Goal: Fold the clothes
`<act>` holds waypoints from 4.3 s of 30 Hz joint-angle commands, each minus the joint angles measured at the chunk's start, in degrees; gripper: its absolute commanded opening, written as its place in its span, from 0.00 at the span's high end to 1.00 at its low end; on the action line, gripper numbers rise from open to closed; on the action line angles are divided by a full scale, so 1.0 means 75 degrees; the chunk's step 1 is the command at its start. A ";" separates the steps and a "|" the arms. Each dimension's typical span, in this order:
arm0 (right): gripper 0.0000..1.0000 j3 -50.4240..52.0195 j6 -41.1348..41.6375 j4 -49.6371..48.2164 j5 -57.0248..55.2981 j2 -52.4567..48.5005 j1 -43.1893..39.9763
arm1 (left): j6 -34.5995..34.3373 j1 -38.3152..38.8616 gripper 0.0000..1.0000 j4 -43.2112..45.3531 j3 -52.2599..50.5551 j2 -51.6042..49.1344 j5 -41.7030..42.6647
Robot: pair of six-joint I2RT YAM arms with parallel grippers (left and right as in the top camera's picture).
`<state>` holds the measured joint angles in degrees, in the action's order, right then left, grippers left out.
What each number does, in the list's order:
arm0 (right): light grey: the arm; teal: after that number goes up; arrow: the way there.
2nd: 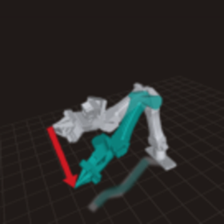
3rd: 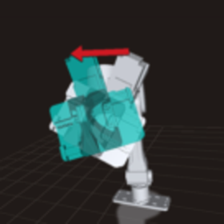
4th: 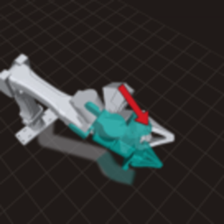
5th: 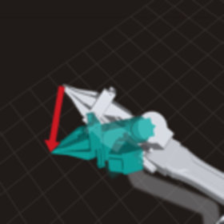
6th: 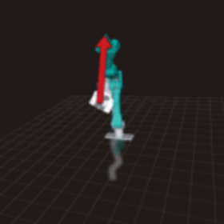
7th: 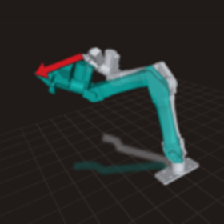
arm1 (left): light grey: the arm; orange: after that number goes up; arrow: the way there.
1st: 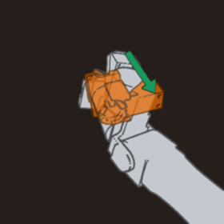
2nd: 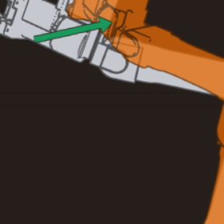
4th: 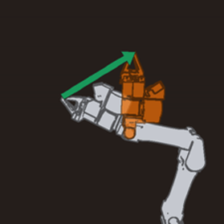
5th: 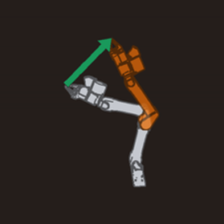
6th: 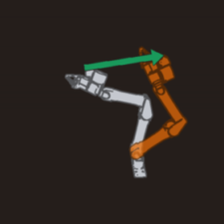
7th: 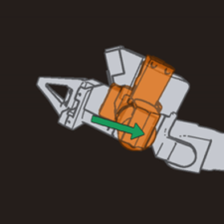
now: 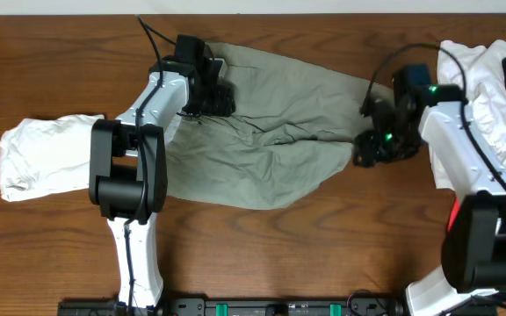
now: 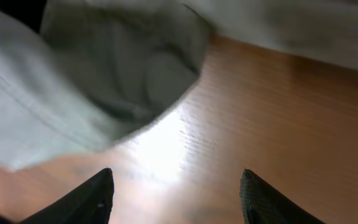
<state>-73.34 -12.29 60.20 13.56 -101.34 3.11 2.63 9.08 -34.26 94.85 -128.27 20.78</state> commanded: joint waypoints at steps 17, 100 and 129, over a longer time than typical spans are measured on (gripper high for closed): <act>0.37 0.3042 -0.0431 -0.4532 0.1478 -0.0006 0.0204 | -0.0017 -0.0122 0.32 -0.0166 -0.0117 -0.0533 -0.0551; 0.50 -0.0396 0.3882 -0.2952 -0.1641 -0.1008 -0.0373 | 0.0009 -0.0122 0.32 -0.0571 -0.0117 -0.0533 -0.0551; 0.37 -0.0396 0.3928 -0.5010 0.1139 -0.2524 -0.1303 | 0.0009 -0.0122 0.32 -0.0542 -0.0117 -0.0533 -0.0548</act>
<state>-76.23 16.43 23.20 21.41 -118.52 -7.79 2.83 9.06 -36.86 95.46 -128.27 19.16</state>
